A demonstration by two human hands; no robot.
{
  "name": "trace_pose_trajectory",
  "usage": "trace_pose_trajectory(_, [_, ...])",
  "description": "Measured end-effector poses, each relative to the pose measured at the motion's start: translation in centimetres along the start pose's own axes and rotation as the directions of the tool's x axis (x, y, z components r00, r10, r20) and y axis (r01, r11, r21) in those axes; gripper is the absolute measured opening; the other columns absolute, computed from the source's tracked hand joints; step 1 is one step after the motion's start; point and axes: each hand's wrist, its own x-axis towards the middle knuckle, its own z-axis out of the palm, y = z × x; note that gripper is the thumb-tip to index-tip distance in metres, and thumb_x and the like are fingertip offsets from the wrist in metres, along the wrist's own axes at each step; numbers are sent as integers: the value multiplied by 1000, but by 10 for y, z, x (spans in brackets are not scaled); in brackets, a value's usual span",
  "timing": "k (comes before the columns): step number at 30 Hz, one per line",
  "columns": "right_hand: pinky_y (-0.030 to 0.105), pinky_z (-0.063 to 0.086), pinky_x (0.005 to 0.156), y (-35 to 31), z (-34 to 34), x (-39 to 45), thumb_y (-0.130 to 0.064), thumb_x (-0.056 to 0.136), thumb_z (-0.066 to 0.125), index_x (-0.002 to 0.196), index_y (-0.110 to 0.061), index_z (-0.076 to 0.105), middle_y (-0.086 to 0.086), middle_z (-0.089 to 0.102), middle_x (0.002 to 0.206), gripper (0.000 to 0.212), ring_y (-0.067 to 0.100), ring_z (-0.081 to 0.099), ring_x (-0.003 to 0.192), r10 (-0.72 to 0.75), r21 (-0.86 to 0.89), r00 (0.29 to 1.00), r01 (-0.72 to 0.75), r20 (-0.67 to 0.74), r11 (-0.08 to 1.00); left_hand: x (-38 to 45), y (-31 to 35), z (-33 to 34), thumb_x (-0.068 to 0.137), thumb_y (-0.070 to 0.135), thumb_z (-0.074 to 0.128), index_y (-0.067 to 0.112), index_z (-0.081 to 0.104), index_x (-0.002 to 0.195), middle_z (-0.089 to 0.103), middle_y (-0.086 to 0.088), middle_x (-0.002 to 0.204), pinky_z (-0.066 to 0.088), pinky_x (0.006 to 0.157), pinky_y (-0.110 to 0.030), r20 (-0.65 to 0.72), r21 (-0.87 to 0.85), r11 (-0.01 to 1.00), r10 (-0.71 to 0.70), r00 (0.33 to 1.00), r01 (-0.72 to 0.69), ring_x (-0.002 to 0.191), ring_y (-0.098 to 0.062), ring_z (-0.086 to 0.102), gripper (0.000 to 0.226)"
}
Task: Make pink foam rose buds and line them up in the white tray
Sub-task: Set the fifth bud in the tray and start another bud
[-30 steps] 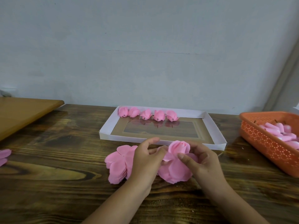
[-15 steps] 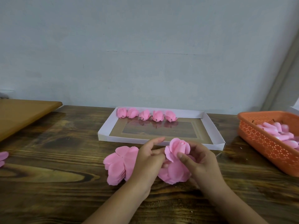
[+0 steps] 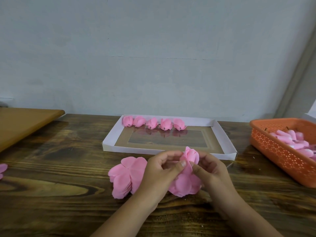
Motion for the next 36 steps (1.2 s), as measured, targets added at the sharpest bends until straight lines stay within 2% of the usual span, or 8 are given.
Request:
trace_pose_trajectory(6, [26, 56, 64, -6, 1, -1, -24, 82, 78, 101, -30, 77, 6, 78, 100, 20, 24, 75, 92, 66, -3, 998, -65, 23, 998, 5, -2, -6, 89, 17, 77, 22, 79, 88, 77, 7, 84, 52, 66, -14, 9, 95, 994, 60, 998, -61, 78, -1, 69, 6])
trace_pose_trajectory(13, [30, 57, 73, -10, 2, -3, -24, 81, 75, 109, -22, 75, 10, 76, 108, 28, 27, 73, 99, 78, 10, 988, -80, 137, 997, 5, -5, -4, 95, 23, 70, 23, 73, 93, 75, 6, 84, 51, 60, -16, -48, 40, 996, 81, 996, -79, 68, -1, 65, 4])
trace_pose_trajectory(17, [22, 55, 67, -11, 3, -3, -27, 81, 79, 109, -19, 74, 12, 76, 107, 29, 21, 73, 93, 79, 38, 984, -86, 162, 996, 5, -7, -1, 93, 32, 69, 21, 71, 95, 75, 2, 89, 56, 66, -24, -95, 41, 995, 96, 991, -93, 78, -9, 69, 11])
trace_pose_trajectory(23, [28, 58, 70, -9, 4, -3, -24, 81, 79, 108, -18, 75, 14, 76, 106, 29, 27, 74, 95, 69, 39, 985, -75, 155, 996, 4, -13, 3, 93, 30, 73, 29, 69, 91, 73, 5, 87, 60, 75, -44, -162, 105, 987, 137, 977, -121, 85, -20, 70, 4])
trace_pose_trajectory(27, [33, 59, 77, -8, 5, -3, -16, 84, 78, 110, -16, 75, 15, 75, 109, 26, 31, 73, 101, 47, 39, 987, -54, 154, 998, 5, -16, 2, 90, 26, 77, 36, 67, 85, 71, 4, 81, 57, 69, -38, -207, 134, 981, 167, 964, -141, 78, -19, 68, 15])
trace_pose_trajectory(32, [32, 60, 75, -9, 6, -3, -12, 82, 79, 104, -19, 77, 13, 77, 104, 23, 29, 74, 95, 8, 25, 995, -10, 104, 1000, 1, -12, 4, 100, 26, 63, 34, 76, 93, 78, 10, 90, 59, 73, -24, -113, 126, 983, 148, 983, -133, 86, -7, 73, 17])
trace_pose_trajectory(34, [29, 60, 73, -10, 5, -3, -11, 79, 77, 101, -21, 79, 11, 78, 100, 24, 25, 75, 91, -40, 11, 998, 40, 50, 999, 0, -10, 5, 99, 34, 64, 30, 75, 101, 78, 10, 95, 60, 80, -25, -69, 101, 988, 124, 990, -117, 93, -6, 73, 12])
trace_pose_trajectory(36, [32, 61, 75, -9, 4, -2, -14, 77, 78, 100, -23, 79, 8, 78, 99, 25, 24, 75, 92, -121, -76, 993, 121, 5, 990, -2, -8, 5, 86, 49, 70, 31, 74, 104, 77, 13, 99, 59, 83, -24, -31, 121, 984, 135, 990, -130, 97, -5, 72, 26])
